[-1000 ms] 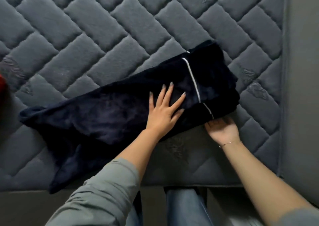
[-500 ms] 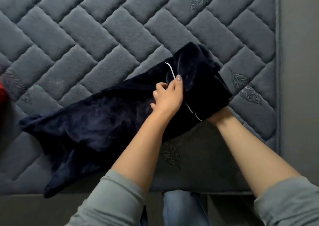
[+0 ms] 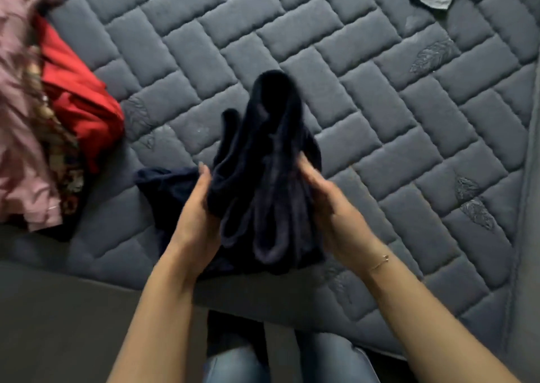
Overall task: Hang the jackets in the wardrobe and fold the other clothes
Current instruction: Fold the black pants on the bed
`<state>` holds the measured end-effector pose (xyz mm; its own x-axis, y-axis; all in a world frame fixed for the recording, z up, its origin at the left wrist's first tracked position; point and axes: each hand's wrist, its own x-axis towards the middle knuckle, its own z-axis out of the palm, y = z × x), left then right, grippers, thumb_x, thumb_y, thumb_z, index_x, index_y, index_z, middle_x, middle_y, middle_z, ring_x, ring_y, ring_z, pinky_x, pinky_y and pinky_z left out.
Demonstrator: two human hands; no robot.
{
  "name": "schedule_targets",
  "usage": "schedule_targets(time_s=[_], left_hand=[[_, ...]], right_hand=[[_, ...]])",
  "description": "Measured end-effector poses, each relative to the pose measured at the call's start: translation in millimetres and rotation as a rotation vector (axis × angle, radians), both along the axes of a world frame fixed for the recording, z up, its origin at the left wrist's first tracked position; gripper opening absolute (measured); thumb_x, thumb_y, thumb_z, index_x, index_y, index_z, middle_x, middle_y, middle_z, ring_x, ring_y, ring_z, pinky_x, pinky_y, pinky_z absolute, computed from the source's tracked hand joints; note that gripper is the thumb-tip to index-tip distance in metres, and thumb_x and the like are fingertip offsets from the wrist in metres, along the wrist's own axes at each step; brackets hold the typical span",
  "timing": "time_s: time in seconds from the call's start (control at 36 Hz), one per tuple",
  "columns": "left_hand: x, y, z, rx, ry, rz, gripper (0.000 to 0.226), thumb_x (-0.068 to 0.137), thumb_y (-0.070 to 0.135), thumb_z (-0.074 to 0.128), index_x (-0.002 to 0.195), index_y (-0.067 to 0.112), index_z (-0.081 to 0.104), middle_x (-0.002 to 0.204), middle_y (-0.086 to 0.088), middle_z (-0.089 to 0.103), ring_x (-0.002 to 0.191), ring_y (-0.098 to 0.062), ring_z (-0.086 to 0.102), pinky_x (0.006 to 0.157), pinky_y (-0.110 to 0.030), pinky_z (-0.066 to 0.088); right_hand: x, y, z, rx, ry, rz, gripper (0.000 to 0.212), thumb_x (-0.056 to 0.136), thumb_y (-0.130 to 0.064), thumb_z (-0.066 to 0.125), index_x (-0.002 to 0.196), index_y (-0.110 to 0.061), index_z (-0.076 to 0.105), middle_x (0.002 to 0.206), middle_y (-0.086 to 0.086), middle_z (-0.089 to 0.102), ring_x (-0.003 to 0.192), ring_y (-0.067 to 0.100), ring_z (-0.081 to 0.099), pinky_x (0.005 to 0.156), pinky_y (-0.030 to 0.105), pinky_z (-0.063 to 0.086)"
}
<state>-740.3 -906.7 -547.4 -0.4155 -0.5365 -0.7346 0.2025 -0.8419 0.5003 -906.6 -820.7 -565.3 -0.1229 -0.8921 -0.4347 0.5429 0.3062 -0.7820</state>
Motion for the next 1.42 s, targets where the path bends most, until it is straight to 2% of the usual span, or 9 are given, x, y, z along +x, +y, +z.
schedule_targets(time_s=[0.14,0.31,0.47,0.61,0.75,0.92,1.11,1.25,1.42], left_hand=[[91.8,-8.7,-14.3,0.070,-0.079,0.180,0.065,0.081,0.067,0.047,0.109,0.016,0.074,0.115,-0.010,0.070,0.106,-0.024,0.067,0.076,-0.037,0.059],[149.2,-10.0,-47.9,0.078,-0.157,0.050,0.062,0.088,0.058,0.050,0.132,0.016,0.057,0.130,-0.011,0.061,0.121,-0.022,0.058,0.110,-0.042,0.036],[176.4,-9.8,-70.4,-0.075,-0.308,-0.043,0.127,0.045,0.078,0.076,0.150,0.037,0.018,0.146,0.004,0.044,0.128,-0.015,0.050,0.110,-0.044,0.038],[179.6,-8.1,-88.9,-0.235,-0.507,-0.220,0.107,0.055,0.063,0.083,0.143,0.044,0.026,0.138,0.012,0.049,0.123,-0.007,0.050,0.106,-0.034,0.042],[178.2,5.7,-107.4,-0.285,-0.594,-0.009,0.043,0.073,0.015,0.081,0.103,0.034,0.057,0.102,0.014,0.068,0.095,-0.001,0.065,0.080,-0.017,0.052],[201.7,21.7,-132.6,-0.122,-0.562,0.123,0.040,0.069,0.017,0.085,0.101,0.027,0.064,0.098,0.007,0.073,0.094,-0.010,0.069,0.077,-0.023,0.054],[215.7,20.1,-135.2,0.118,-0.603,-0.035,0.112,0.039,0.069,0.081,0.136,0.027,0.043,0.136,-0.001,0.049,0.117,-0.021,0.056,0.102,-0.041,0.047],[211.7,11.9,-123.8,0.305,-0.285,-0.012,0.090,0.057,0.061,0.081,0.133,0.024,0.051,0.123,-0.002,0.066,0.103,-0.016,0.068,0.070,-0.024,0.057],[198.1,19.4,-109.9,0.340,-0.133,0.179,0.062,0.059,0.039,0.085,0.115,0.015,0.070,0.109,-0.008,0.072,0.098,-0.020,0.071,0.066,-0.027,0.057]], right_hand=[[93.8,-41.5,-15.0,0.038,0.423,0.428,0.040,0.106,-0.022,0.026,0.136,-0.047,0.033,0.160,-0.015,0.008,0.141,-0.011,0.009,0.112,0.008,0.008],[161.4,-60.4,-32.9,0.102,0.860,0.767,0.044,0.106,-0.037,0.020,0.150,-0.035,0.024,0.159,-0.017,0.012,0.144,0.004,0.006,0.111,0.026,0.004],[162.7,-50.9,-35.2,0.099,0.713,0.675,0.042,0.105,-0.024,0.036,0.147,-0.027,0.035,0.154,-0.017,0.028,0.143,-0.004,0.018,0.119,0.021,0.011],[150.8,-55.9,-32.1,0.050,0.631,0.561,0.047,0.096,0.007,0.043,0.135,-0.019,0.050,0.142,-0.004,0.050,0.134,0.004,0.042,0.117,0.029,0.028],[147.5,-63.0,-49.0,-0.190,1.330,0.169,0.038,0.086,0.005,0.049,0.120,-0.005,0.064,0.131,0.010,0.057,0.123,0.026,0.051,0.110,0.039,0.034],[174.8,-80.1,-100.2,0.060,1.693,0.684,0.047,0.101,-0.040,0.035,0.147,-0.029,0.036,0.158,-0.003,0.026,0.147,0.020,0.018,0.117,0.045,0.006],[178.6,-90.9,-123.8,0.143,1.767,0.784,0.057,0.098,-0.046,0.012,0.150,-0.030,0.027,0.159,-0.004,0.021,0.148,0.020,0.014,0.117,0.045,0.003],[175.2,-90.5,-125.4,0.115,1.768,0.745,0.049,0.103,-0.040,0.027,0.151,-0.030,0.025,0.160,-0.005,0.018,0.149,0.018,0.010,0.118,0.044,0.001],[166.6,-80.5,-100.4,0.019,1.467,0.482,0.041,0.101,-0.023,0.043,0.141,-0.018,0.047,0.151,-0.001,0.040,0.144,0.017,0.029,0.120,0.038,0.007]])
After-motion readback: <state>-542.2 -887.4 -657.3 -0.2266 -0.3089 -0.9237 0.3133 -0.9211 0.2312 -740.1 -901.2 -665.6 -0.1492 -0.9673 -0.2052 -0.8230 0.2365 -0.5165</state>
